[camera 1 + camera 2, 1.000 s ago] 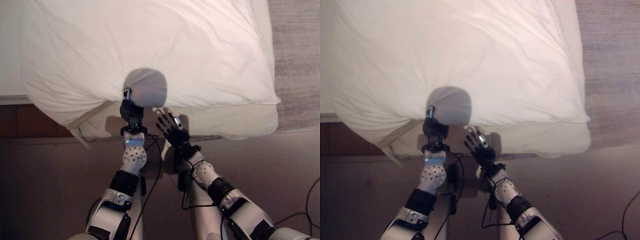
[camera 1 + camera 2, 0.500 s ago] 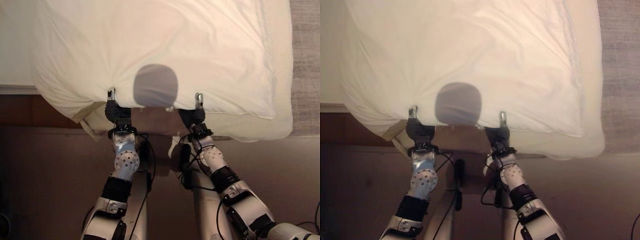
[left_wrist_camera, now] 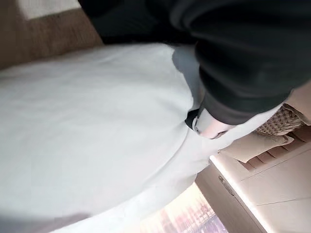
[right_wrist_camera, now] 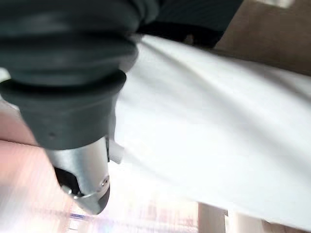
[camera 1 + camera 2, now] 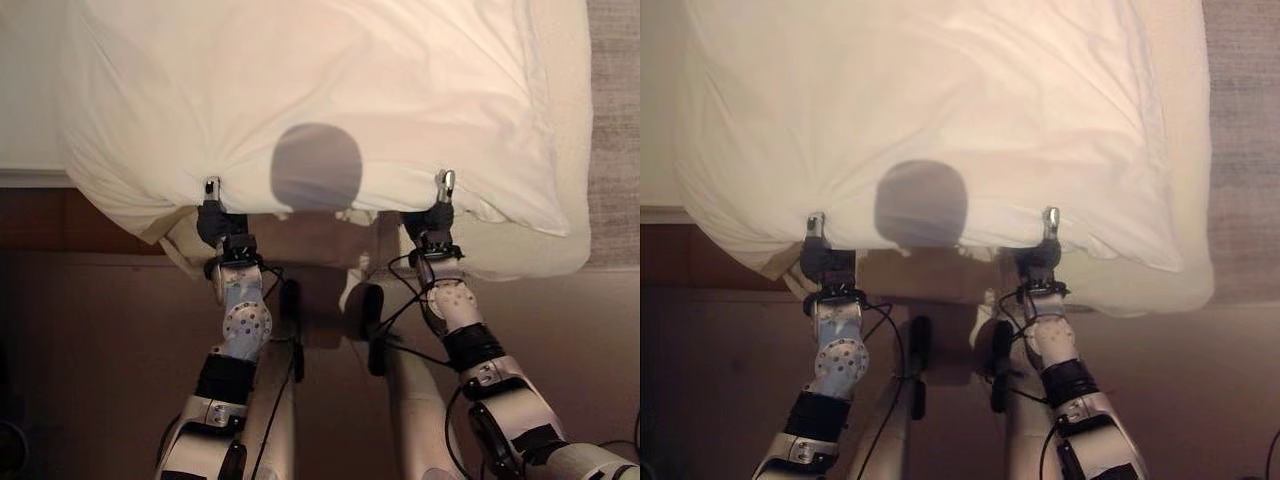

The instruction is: Make the bed

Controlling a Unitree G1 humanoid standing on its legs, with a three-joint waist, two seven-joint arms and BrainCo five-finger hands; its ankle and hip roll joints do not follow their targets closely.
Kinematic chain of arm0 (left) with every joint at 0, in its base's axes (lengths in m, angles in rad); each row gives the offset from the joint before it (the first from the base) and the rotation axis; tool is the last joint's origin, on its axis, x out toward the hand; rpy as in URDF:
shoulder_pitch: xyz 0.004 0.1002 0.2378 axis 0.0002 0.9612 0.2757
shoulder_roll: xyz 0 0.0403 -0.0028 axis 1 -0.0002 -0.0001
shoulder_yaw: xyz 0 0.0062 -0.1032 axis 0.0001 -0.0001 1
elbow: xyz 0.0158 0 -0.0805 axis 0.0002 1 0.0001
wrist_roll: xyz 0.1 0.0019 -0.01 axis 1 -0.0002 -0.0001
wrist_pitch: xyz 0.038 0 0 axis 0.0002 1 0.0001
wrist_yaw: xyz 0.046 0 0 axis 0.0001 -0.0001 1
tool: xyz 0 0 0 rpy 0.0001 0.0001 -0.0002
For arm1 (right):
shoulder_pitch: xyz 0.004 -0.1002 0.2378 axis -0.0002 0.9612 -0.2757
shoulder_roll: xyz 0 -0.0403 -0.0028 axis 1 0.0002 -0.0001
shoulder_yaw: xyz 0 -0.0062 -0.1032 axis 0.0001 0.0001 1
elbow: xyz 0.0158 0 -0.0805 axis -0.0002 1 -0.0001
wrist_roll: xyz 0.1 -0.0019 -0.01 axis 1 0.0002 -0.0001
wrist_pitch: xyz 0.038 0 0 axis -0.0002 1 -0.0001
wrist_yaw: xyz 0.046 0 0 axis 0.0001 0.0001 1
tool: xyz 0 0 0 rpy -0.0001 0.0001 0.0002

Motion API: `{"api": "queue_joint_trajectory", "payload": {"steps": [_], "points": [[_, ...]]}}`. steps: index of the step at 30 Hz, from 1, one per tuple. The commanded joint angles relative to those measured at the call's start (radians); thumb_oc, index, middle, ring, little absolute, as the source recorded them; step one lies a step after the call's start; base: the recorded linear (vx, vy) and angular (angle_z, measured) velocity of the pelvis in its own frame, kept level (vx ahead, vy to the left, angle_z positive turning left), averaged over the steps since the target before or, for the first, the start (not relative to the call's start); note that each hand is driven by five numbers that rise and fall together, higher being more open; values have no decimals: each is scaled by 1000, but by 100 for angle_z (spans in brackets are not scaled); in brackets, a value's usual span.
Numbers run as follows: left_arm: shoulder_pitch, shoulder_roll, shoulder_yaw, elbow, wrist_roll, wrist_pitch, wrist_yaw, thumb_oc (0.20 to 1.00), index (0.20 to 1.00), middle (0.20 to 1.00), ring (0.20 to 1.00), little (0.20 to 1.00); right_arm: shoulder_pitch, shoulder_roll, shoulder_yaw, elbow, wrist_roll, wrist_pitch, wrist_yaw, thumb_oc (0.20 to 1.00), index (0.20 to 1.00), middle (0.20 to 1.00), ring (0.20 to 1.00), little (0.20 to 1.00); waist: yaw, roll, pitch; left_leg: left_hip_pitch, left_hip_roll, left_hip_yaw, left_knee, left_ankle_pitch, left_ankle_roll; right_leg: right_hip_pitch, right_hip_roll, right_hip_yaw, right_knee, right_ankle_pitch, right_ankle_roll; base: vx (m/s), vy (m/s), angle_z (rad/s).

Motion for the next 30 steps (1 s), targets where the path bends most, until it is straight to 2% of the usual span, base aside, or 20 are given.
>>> {"api": "queue_joint_trajectory", "payload": {"steps": [1, 5, 6, 7, 8, 16, 20, 22, 23, 24, 26, 27, 28, 30], "points": [[17, 80, 210, -109, 69, -149, 51, 200, 200, 200, 200, 200, 32, -107, -137, -48, -16, -99, -5, 1000, 1000, 1000, 1000, 1000, 0, 30, -94, -42, -56, 17, 14, -12, 32, 22, 5, -6, -87, 43, 108, 15, -6, -4], [10, 69, 225, -92, 60, -165, 76, 200, 200, 200, 200, 200, 37, -105, -155, -50, -7, -111, 1, 1000, 1000, 1000, 1000, 1000, -5, 33, -99, -42, -54, 20, 20, -15, 33, 20, 7, -4, -77, 37, 106, 7, -1, -1], [5, 64, 229, -80, 52, -168, 83, 200, 200, 200, 200, 200, 38, -107, -160, -53, -9, -112, 2, 856, 856, 856, 856, 856, -9, 33, -101, -46, -53, 22, 28, -21, 35, 15, 7, -1, -70, 34, 106, 0, 0, 0], [4, 64, 229, -79, 51, -168, 82, 200, 200, 200, 200, 200, 38, -108, -160, -53, -9, -112, 2, 589, 589, 589, 589, 589, -9, 34, -101, -47, -53, 23, 29, -22, 35, 14, 7, -1, -69, 33, 106, 0, 0, 0], [5, 57, 231, -76, 47, -172, 89, 200, 200, 200, 200, 200, 40, -103, -162, -67, -9, -117, 7, 200, 200, 200, 200, 200, -11, 37, -103, -48, -53, 25, 32, -25, 36, 11, 9, 3, -66, 31, 105, 0, 0, 0], [18, 38, 235, -71, 36, -175, 96, 200, 200, 200, 200, 200, 73, -86, -148, -142, -20, -102, 59, 200, 200, 200, 200, 200, -18, 36, -114, -57, -49, 35, 45, -32, 34, 1, 9, 12, -62, 29, 104, 8, 4, -4], [33, 24, 232, -72, 26, -173, 97, 200, 200, 200, 200, 200, 89, -64, -139, -217, -20, -120, 72, 200, 200, 200, 200, 200, -24, 38, -116, -58, -50, 36, 44, -33, 36, -3, 11, 18, -60, 30, 103, 0, 0, 0], [57, 8, 216, -68, 1, -162, 92, 200, 200, 200, 200, 200, 115, -29, -113, -315, -20, -147, 80, 200, 200, 200, 200, 200, -27, 38, -111, -63, -50, 41, 46, -33, 37, -9, 12, 22, -59, 32, 102, 0, 0, 0], [59, 9, 216, -68, -1, -163, 90, 260, 260, 260, 260, 260, 121, -27, -110, -322, -22, -150, 78, 200, 200, 200, 200, 200, -27, 38, -112, -63, -50, 41, 47, -33, 37, -9, 12, 23, -59, 32, 102, 0, 0, 0], [68, 5, 205, -61, -10, -152, 86, 395, 395, 395, 395, 395, 132, -17, -98, -358, -27, -162, 72, 200, 200, 200, 200, 200, -29, 38, -112, -63, -49, 44, 47, -32, 37, -10, 12, 24, -59, 33, 102, 0, 0, 0], [90, -9, 184, -46, -37, -133, 65, 595, 595, 595, 595, 595, 151, 4, -66, -432, -30, -177, 77, 200, 200, 200, 200, 200, -31, 36, -109, -64, -47, 48, 47, -31, 36, -10, 14, 27, -60, 35, 101, 0, 0, 0], [104, -15, 175, -38, -53, -122, 48, 918, 918, 918, 918, 918, 159, 11, -53, -466, -37, -184, 81, 200, 200, 200, 200, 200, -31, 34, -107, -59, -46, 49, 46, -33, 36, -7, 15, 29, -60, 33, 101, 0, 0, 0], [125, -26, 149, -25, -81, -106, 18, 1000, 1000, 1000, 1000, 1000, 164, 18, -30, -533, -56, -188, 100, 200, 200, 200, 200, 200, -35, 33, -105, -60, -45, 50, 46, -30, 35, -8, 16, 33, -60, 36, 100, 0, 0, 0], [130, -34, 132, 19, -104, -96, 9, 1000, 1000, 1000, 1000, 1000, 164, 24, -1, -585, -62, -189, 125, 200, 200, 200, 200, 200, -38, 31, -103, -57, -43, 54, 50, -37, 34, -6, 18, 34, -55, 29, 98, 0, 0, 0]]}}
